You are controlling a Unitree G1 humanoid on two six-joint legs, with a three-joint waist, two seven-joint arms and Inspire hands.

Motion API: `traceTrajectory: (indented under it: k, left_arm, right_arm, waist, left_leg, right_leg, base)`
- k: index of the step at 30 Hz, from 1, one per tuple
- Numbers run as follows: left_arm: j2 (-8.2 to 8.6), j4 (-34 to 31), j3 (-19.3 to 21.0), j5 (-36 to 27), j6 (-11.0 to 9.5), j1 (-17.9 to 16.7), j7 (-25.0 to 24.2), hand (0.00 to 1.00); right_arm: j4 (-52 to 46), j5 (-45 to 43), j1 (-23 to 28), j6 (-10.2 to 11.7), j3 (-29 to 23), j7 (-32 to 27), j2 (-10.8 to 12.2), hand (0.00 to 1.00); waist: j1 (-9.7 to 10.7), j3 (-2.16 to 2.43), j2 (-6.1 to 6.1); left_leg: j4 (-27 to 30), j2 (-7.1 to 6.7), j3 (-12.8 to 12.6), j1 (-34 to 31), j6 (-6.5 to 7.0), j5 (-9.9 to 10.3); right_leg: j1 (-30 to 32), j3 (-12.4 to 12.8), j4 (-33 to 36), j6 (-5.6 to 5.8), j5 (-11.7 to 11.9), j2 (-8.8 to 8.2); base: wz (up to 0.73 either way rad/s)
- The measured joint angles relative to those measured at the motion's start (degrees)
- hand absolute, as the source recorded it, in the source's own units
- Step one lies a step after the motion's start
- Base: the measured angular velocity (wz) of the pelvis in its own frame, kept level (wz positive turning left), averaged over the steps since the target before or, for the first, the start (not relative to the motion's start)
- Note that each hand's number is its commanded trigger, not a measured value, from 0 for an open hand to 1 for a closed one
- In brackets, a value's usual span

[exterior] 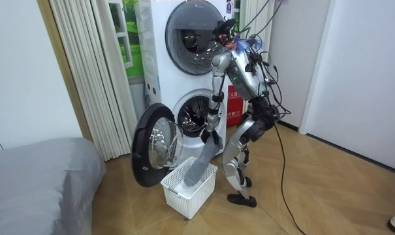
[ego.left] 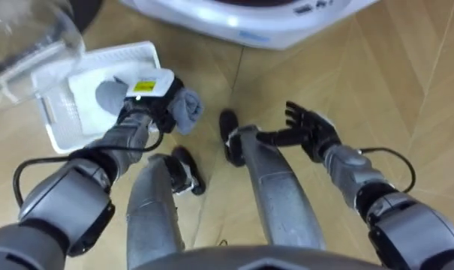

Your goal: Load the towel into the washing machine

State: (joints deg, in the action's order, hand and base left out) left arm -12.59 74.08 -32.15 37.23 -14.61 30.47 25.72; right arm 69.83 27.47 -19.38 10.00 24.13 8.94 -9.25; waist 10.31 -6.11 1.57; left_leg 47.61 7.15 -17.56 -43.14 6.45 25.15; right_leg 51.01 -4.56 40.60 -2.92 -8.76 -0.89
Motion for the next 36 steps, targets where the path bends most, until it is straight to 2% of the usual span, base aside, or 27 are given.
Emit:
traceTrajectory:
  k: [4,7,8,11,13,15,17,20,23,27,30,36]
  left_arm:
    - [0.36,-2.76,2.93,-4.75,-0.96,-1.50,0.54,1.00]
    - [0.63,-6.91,3.29,-10.54,-1.62,-3.34,0.26,1.00]
    - [1.35,-7.92,3.88,-13.53,-1.97,-4.11,-0.28,1.00]
    - [2.67,-11.04,5.04,-21.70,-2.00,-5.93,-3.73,1.00]
    - [3.86,-13.09,4.94,-27.26,-2.03,-7.04,-6.57,1.00]
    - [5.04,-15.42,4.84,-34.90,-2.04,-8.91,-11.13,1.00]
    - [5.86,-16.46,4.48,-39.05,-2.05,-10.04,-14.60,1.00]
    - [6.44,-18.49,2.30,-45.43,-2.03,-12.04,-20.69,1.00]
    - [6.46,-18.78,0.06,-50.57,-1.97,-12.59,-26.86,1.00]
    - [7.56,-19.84,-0.31,-55.95,-1.72,-12.61,-34.34,1.00]
    - [7.57,-22.65,-1.29,-58.81,-1.40,-12.61,-37.67,1.00]
    - [7.49,-27.26,-0.53,-62.54,-1.30,-12.71,-40.56,1.00]
  right_arm:
    - [0.04,-1.56,0.42,0.45,-0.05,0.02,-0.13,0.00]
    - [-0.06,-3.78,0.22,0.68,-0.29,0.97,-0.12,0.00]
    - [-0.27,-5.05,0.20,0.68,-0.32,1.77,-0.03,0.00]
    - [-1.15,-7.75,0.40,1.40,-0.84,2.60,0.12,0.00]
    - [-0.98,-8.06,0.33,1.38,-0.72,2.69,0.26,0.00]
    - [-1.01,-8.34,0.39,1.39,-0.68,2.78,0.50,0.00]
    - [-1.04,-9.03,0.36,1.46,-0.76,2.94,0.94,0.00]
    - [-1.05,-9.34,0.52,1.57,-0.54,3.84,1.04,0.00]
    - [-1.03,-9.81,1.02,1.93,-0.35,3.84,1.09,0.00]
    - [-1.00,-10.13,2.16,1.95,-0.34,4.32,1.16,0.00]
    - [-1.01,-10.10,2.11,2.09,-0.36,5.03,1.16,0.00]
    - [-1.01,-10.22,2.28,2.60,-0.73,5.03,1.52,0.00]
  waist:
    - [-1.77,0.15,-0.23]
    - [-3.05,0.59,-0.91]
    - [-3.27,0.72,-1.11]
    - [-4.50,1.51,-1.71]
    - [-4.69,1.61,-1.65]
    - [-5.17,2.36,-1.52]
    - [-5.48,2.54,-1.26]
    - [-5.77,2.64,-1.10]
    - [-5.69,2.69,-1.03]
    - [-5.48,2.70,-1.01]
    - [-5.58,2.72,-0.97]
    - [-5.89,2.72,-0.96]
  left_leg:
    - [-1.14,0.01,-0.62,2.83,-0.02,-0.02]
    - [-2.06,-0.03,-0.46,4.46,-0.15,-0.08]
    - [-2.70,-0.12,-0.47,5.46,-0.26,-0.16]
    - [-4.43,-0.34,-0.57,7.85,-0.44,-0.65]
    - [-5.94,-1.16,-0.72,9.74,-0.43,-1.27]
    - [-7.31,-1.91,-0.80,11.17,-0.55,-1.88]
    - [-8.22,-2.06,-0.87,11.88,-0.62,-2.46]
    - [-8.86,-1.97,-0.84,12.21,-0.73,-2.91]
    - [-9.13,-1.99,-0.57,12.20,-0.79,-3.18]
    - [-9.04,-1.80,0.62,12.26,-0.80,-3.19]
    - [-9.22,-1.79,0.67,12.25,-0.70,-3.25]
    - [-9.43,-1.82,0.64,12.25,-0.64,-3.29]
  right_leg:
    - [-2.15,-0.31,-0.11,-0.01,0.01,-0.09]
    - [-3.92,-0.89,-0.84,-0.03,0.02,-0.21]
    - [-4.92,-1.44,-1.44,-0.11,0.07,-0.41]
    - [-7.42,-3.44,-3.01,-0.73,0.49,-1.14]
    - [-8.74,-3.45,-3.09,-0.72,0.49,-1.73]
    - [-9.73,-3.33,-3.49,-0.73,0.48,-2.12]
    - [-10.77,-3.44,-5.08,-0.80,0.57,-2.09]
    - [-11.47,-3.77,-6.44,-0.97,1.01,-1.95]
    - [-11.77,-4.12,-7.17,-1.01,1.39,-1.93]
    - [-12.99,-5.38,-8.36,-1.01,1.67,-1.83]
    - [-13.18,-5.51,-8.87,-0.84,1.97,-1.82]
    - [-13.18,-5.57,-8.99,-0.77,2.02,-1.87]
  base:
    - [-0.08]
    - [0.04]
    - [0.05]
    - [0.02]
    - [0.07]
    - [0.04]
    - [0.02]
    - [0.00]
    - [0.02]
    - [0.09]
    - [0.02]
    - [0.00]
